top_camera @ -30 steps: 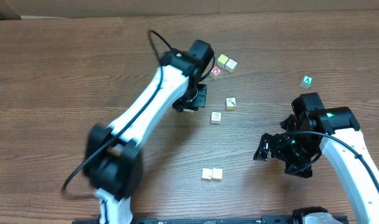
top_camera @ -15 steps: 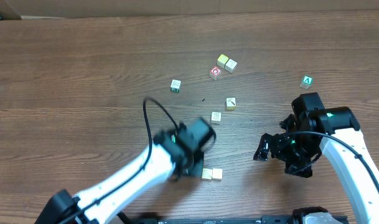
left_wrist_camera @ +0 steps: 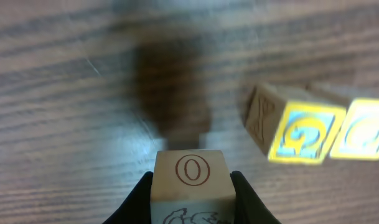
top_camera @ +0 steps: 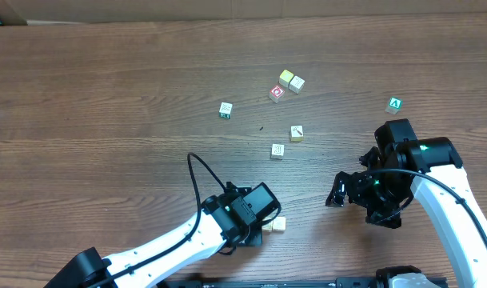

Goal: Flip 5 blocks
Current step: 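Place the white block beside the two blocks and open the left gripper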

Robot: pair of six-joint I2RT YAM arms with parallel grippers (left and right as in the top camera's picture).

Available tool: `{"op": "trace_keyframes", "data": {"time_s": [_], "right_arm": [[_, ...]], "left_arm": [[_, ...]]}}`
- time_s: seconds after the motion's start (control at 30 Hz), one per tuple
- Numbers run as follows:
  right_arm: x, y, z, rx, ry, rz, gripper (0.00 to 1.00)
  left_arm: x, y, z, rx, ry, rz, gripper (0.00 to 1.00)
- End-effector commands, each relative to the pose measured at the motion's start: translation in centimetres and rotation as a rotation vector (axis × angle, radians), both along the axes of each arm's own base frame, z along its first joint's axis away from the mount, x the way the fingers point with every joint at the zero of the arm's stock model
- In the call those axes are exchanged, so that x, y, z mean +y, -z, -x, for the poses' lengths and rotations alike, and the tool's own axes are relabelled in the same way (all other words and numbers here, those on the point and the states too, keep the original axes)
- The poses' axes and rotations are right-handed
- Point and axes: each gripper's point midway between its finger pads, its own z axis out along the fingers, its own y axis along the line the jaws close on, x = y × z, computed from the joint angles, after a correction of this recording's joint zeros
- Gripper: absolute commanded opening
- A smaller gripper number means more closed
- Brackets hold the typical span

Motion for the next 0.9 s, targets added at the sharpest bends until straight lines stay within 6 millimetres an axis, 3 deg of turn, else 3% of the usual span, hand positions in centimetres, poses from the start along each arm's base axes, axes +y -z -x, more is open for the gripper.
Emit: {"op": "trace_keyframes", "data": {"time_s": [0.0,0.33,0.87], "right_arm": [[0.1,-0.4,-0.5,-0.021,0.001,-0.008,1.00],[0.0,-0.5,-0.3,-0.013,0.001,-0.007,1.00],[0.0,-0.5,-0.3,-0.012,0.001,-0.007,1.00]], "left_arm": [[0.2,-0.2,-1.2,-0.051,-0.020,-0.004,0.22],[-0.1,1.7,-1.4,-0.034,0.005,-0.032,0.26],[0.4,1.7,-2.6,-0.045,-0.016,-0.025,0.34]]}}
